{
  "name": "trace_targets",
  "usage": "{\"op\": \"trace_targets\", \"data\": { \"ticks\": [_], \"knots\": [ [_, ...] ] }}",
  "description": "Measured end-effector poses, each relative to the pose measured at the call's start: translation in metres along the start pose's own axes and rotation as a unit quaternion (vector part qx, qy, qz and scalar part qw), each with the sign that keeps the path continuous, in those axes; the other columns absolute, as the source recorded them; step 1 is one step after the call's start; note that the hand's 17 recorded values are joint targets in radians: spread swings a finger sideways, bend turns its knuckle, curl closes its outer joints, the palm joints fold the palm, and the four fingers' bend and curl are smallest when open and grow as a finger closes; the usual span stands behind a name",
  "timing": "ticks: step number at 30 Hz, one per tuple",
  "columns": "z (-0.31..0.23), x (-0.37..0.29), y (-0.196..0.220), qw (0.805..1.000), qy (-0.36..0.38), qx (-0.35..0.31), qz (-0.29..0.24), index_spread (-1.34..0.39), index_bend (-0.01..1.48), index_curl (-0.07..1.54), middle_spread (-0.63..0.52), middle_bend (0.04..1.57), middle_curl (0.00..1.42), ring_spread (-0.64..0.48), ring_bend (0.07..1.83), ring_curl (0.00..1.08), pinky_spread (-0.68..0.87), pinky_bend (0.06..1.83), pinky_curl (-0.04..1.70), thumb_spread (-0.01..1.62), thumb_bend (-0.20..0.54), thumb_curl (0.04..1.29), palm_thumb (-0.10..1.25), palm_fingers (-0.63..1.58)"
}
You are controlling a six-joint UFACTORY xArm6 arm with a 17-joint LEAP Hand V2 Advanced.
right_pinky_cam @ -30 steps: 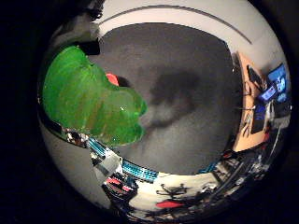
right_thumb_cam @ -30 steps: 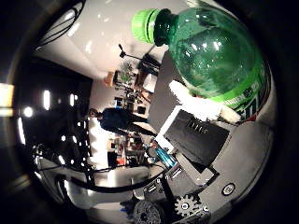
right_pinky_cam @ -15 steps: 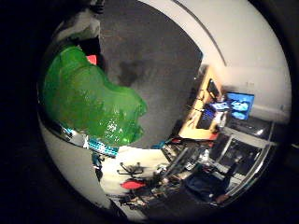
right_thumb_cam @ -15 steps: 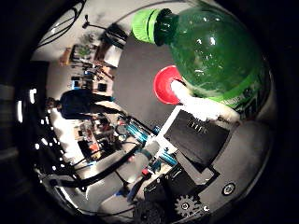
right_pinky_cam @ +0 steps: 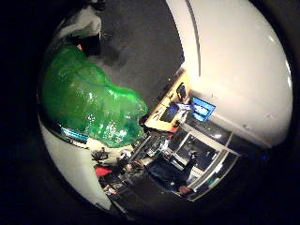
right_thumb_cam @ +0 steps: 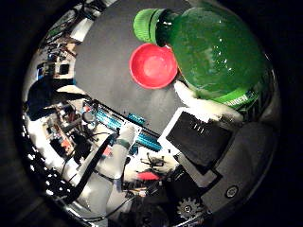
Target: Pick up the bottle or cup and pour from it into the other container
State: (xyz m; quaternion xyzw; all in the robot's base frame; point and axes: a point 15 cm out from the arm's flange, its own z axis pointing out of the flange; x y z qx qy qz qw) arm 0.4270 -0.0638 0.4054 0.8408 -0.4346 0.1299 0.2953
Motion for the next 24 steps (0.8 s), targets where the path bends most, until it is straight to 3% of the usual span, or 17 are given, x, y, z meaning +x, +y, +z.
{"op": "trace_targets", "data": {
  "ticks": [9,24],
  "knots": [
    [0.012,-0.021,-0.009,0.992,0.11,-0.055,-0.005,-0.22,1.14,0.94,-0.12,1.4,0.78,-0.26,1.28,0.91,-0.21,1.28,0.99,0.43,-0.021,0.99,1.04,1.1],
    [0.02,-0.065,-0.046,0.973,0.216,-0.078,-0.006,-0.24,1.13,0.94,-0.12,1.39,0.79,-0.26,1.28,0.92,-0.22,1.28,0.99,0.46,-0.021,0.99,1.02,1.1]
  ]
}}
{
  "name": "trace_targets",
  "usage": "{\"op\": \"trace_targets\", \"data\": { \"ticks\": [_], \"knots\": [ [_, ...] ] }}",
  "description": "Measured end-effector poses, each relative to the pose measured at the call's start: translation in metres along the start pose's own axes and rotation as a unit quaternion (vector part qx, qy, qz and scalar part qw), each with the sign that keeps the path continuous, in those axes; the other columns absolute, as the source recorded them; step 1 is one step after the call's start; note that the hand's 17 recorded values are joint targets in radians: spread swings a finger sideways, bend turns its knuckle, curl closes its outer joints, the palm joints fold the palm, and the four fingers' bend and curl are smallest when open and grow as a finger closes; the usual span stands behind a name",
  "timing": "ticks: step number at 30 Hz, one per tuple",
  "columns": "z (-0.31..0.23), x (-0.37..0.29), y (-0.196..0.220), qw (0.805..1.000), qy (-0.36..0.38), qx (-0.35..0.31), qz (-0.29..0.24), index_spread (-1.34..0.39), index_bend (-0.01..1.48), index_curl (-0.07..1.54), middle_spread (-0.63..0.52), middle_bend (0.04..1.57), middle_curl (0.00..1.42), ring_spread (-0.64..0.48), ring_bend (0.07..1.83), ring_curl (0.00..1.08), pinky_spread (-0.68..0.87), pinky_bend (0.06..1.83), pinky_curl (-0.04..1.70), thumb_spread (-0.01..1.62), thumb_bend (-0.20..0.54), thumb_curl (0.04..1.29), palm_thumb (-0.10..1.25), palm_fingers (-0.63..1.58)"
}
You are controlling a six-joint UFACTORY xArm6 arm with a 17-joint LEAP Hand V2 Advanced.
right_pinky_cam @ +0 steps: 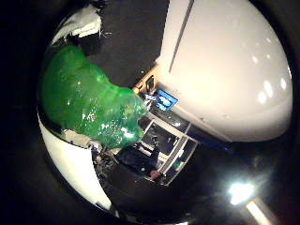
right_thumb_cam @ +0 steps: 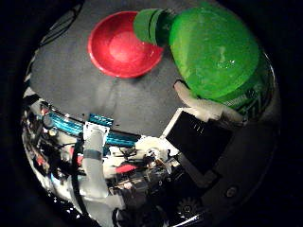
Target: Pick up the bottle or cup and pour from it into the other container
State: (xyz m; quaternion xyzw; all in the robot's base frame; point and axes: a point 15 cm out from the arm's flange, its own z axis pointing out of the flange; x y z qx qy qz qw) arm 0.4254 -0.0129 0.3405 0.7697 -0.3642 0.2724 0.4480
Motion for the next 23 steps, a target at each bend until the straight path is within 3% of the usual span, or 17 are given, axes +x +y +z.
{"op": "trace_targets", "data": {
  "ticks": [23],
  "knots": [
    [-0.007,-0.03,-0.014,1.0,0.017,-0.012,-0.004,-0.25,1.11,0.96,-0.13,1.39,0.8,-0.26,1.27,0.92,-0.22,1.29,0.98,0.51,-0.02,0.98,1.02,1.1]
  ]
}}
